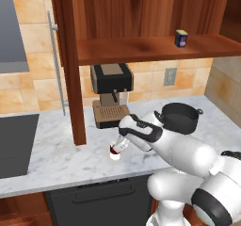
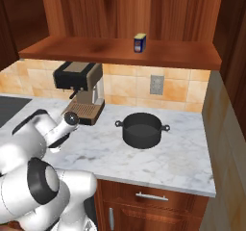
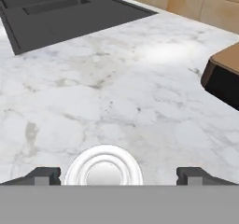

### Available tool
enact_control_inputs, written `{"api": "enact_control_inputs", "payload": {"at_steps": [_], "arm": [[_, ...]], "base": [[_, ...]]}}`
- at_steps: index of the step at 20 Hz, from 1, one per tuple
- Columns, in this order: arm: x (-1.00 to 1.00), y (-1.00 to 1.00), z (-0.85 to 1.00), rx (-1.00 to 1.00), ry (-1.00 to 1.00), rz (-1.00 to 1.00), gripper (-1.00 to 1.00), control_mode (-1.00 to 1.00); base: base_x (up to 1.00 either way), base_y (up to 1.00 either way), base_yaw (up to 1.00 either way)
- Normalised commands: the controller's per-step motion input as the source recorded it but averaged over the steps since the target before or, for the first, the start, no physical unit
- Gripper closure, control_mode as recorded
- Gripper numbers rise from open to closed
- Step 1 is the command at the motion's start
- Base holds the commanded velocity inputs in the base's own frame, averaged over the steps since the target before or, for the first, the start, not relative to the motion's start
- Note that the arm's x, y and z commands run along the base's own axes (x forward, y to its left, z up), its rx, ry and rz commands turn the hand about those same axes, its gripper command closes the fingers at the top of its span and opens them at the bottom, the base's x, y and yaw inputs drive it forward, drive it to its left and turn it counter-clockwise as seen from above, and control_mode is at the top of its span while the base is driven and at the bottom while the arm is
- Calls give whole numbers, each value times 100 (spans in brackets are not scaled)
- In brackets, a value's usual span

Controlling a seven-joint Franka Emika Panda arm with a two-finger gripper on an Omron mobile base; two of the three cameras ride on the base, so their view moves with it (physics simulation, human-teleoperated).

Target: Restock the canned food cabinet by taking the new fresh canned food from the counter and placing it in the cabinet. Then, take the old canned food from the cabinet and place it on the counter.

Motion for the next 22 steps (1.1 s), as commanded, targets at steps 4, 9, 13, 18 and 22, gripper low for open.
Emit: {"api": "enact_control_inputs", "payload": {"at_steps": [4, 9, 13, 18, 22], "arm": [[-46, -2, 100, 1, 0, -9, -100, -100], [-94, -24, 100, 2, -4, -10, -100, -100], [-100, -30, 100, 0, -6, -9, -100, -100], [-100, -65, 100, 0, -2, -13, -100, -100], [-84, -100, 100, 0, 0, -7, -100, -100]], "base": [[0, 0, 0], [0, 0, 0], [0, 0, 0], [0, 0, 0], [0, 0, 0]]}}
